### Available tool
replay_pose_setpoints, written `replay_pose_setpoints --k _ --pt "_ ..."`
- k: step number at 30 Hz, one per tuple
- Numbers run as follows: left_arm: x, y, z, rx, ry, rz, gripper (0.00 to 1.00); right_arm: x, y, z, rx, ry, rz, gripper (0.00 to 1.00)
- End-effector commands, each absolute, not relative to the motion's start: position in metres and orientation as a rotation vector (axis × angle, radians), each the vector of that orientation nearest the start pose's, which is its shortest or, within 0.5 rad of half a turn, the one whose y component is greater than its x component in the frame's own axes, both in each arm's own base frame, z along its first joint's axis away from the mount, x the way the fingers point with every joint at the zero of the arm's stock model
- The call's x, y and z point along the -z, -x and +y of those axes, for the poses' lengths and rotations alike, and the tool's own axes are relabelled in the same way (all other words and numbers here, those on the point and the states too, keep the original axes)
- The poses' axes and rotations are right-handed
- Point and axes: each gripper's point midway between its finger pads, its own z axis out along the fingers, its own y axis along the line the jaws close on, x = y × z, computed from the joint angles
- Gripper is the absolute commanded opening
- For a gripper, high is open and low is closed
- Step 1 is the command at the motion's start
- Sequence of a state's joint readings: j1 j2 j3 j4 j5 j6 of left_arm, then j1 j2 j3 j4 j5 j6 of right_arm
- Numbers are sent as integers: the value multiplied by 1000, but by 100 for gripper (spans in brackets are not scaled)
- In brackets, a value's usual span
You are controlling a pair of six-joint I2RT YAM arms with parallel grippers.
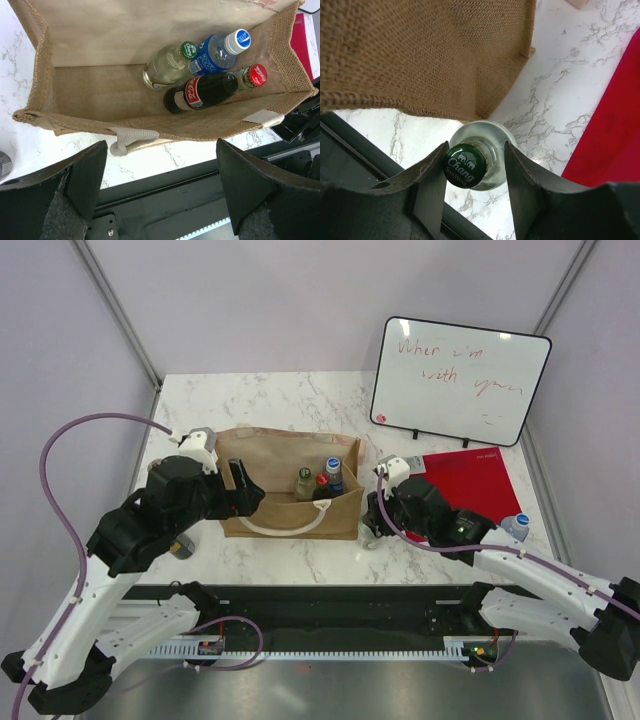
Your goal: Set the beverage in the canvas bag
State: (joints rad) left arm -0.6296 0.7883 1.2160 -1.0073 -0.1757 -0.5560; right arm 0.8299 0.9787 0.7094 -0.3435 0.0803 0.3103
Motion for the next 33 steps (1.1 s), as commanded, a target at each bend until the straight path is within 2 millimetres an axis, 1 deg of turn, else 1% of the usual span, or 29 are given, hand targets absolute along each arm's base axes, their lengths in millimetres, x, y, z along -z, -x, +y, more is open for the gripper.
replay_pose_setpoints --k 1,2,4,5,7,8,10,11,13,16,17,19,20,22,23,24,25,26,28,29,31,32,33 --pt "-294 -186 -132 581 83 2157 95 -150 -210 225 -539 510 2143 52" --pt "-292 -186 -132 577 84 2161 95 -150 -210 224 -536 512 2142 47" --pt "-291 -186 -129 565 90 2156 95 -153 -211 223 -530 509 2131 40" --pt "-291 -186 -128 556 92 2154 95 -156 -212 223 -528 507 2121 31" --pt "-289 -187 -125 537 95 2151 94 -160 -214 221 -508 498 2117 22" --pt "-289 -187 -123 530 97 2149 94 -166 -216 220 -501 487 2109 14" --pt "-287 -188 -121 514 105 2149 93 -167 -218 215 -466 481 2124 5" --pt "-286 -189 -121 508 104 2150 93 -173 -220 216 -463 476 2116 0" --pt "-285 -189 -120 503 100 2151 93 -176 -222 213 -434 482 2115 0" --pt "-283 -190 -120 488 91 2159 92 -189 -228 208 -388 470 2097 0" --pt "-282 -190 -120 487 91 2161 91 -199 -230 207 -374 472 2087 0" --pt "-280 -190 -119 479 90 2167 91 -208 -235 206 -331 488 2086 0" --pt "-280 -190 -119 477 89 2165 91 -219 -240 204 -292 482 2088 0" --pt "-281 -191 -118 473 92 2163 91 -232 -246 201 -243 492 2081 0" --pt "-281 -191 -118 469 92 2162 91 -245 -250 199 -214 486 2074 0" --pt "-281 -192 -118 464 92 2162 91 -252 -253 197 -196 482 2069 0" --pt "-279 -192 -117 453 91 2166 91 -273 -256 198 -201 466 2037 0" --pt "-278 -193 -116 446 91 2166 91 -275 -256 195 -171 482 2045 0" --pt "-275 -194 -114 425 91 2171 91 -293 -261 191 -134 469 2022 0" --pt "-272 -195 -114 415 91 2175 92 -312 -264 189 -116 466 1999 0" --pt "-270 -196 -113 401 80 2182 92 -333 -270 183 -73 445 1968 0" --pt "-269 -196 -113 398 78 2184 91 -353 -273 184 -78 436 1939 0" --pt "-269 -196 -113 399 75 2185 91 -362 -275 183 -62 444 1921 0"
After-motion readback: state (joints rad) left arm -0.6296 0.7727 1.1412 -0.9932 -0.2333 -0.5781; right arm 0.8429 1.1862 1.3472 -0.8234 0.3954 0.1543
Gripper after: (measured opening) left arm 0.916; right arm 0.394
